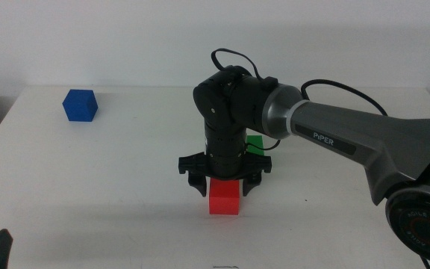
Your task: Stack red cubes first, then green, then blue cubes in a specific spot.
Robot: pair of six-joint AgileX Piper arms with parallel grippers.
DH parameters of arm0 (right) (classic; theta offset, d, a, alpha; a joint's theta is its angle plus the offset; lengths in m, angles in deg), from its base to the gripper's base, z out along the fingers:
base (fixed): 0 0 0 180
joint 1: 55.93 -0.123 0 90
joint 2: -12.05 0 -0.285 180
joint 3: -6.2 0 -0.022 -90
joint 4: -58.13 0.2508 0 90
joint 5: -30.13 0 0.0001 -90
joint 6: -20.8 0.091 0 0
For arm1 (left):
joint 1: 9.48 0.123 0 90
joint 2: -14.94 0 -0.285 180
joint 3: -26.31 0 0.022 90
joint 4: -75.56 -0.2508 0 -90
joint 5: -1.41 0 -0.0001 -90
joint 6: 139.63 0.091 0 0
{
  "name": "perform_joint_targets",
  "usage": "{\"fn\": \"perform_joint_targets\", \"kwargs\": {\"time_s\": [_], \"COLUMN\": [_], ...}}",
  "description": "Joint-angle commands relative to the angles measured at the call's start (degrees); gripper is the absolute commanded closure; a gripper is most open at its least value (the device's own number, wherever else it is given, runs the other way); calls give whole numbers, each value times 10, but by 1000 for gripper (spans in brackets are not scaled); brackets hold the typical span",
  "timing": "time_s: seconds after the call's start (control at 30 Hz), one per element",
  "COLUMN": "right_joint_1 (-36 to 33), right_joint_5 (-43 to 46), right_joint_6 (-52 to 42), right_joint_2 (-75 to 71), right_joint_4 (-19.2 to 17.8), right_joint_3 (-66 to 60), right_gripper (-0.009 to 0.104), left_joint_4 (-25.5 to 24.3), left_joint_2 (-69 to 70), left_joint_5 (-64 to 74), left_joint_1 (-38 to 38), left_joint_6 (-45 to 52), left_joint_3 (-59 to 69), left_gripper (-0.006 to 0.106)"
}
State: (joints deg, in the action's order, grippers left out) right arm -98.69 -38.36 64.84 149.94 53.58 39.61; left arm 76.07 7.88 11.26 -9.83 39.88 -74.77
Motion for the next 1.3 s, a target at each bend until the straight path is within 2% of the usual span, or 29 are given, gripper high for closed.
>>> {"fn": "perform_joint_targets", "kwargs": {"time_s": [0.0, 0.07, 0.13, 0.37, 0.67, 0.93, 1.0, 1.13, 1.27], "right_joint_1": [2, 2, 2, -3, -5, -16, -17, -4, 39], "right_joint_5": [-1, -2, -6, -22, -12, -61, -60, -60, -52], "right_joint_6": [-1, -1, -1, -1, 12, -3, -3, -6, -50], "right_joint_2": [-34, -34, -35, -40, -51, -114, -144, -171, -153], "right_joint_4": [-18, -18, -21, -36, -4, 2, -6, -60, -81], "right_joint_3": [15, 15, 15, 15, 15, 39, 62, 99, 111], "right_gripper": [17, 6, 1, 1, 1, 1, 1, 1, 1], "left_joint_4": [2, 2, 2, 2, 2, 2, 2, 2, 2], "left_joint_2": [10, 10, 10, 10, 10, 10, 10, 10, 10], "left_joint_5": [-44, -44, -44, -44, -44, -44, -44, -44, -44], "left_joint_1": [-1, -1, -1, -1, -1, -1, -1, -1, -1], "left_joint_6": [-7, -7, -7, -7, -7, -7, -7, -7, -7], "left_joint_3": [-2, -2, -2, -2, -2, -2, -2, -2, -2], "left_gripper": [7, 7, 7, 7, 7, 7, 7, 7, 7]}}
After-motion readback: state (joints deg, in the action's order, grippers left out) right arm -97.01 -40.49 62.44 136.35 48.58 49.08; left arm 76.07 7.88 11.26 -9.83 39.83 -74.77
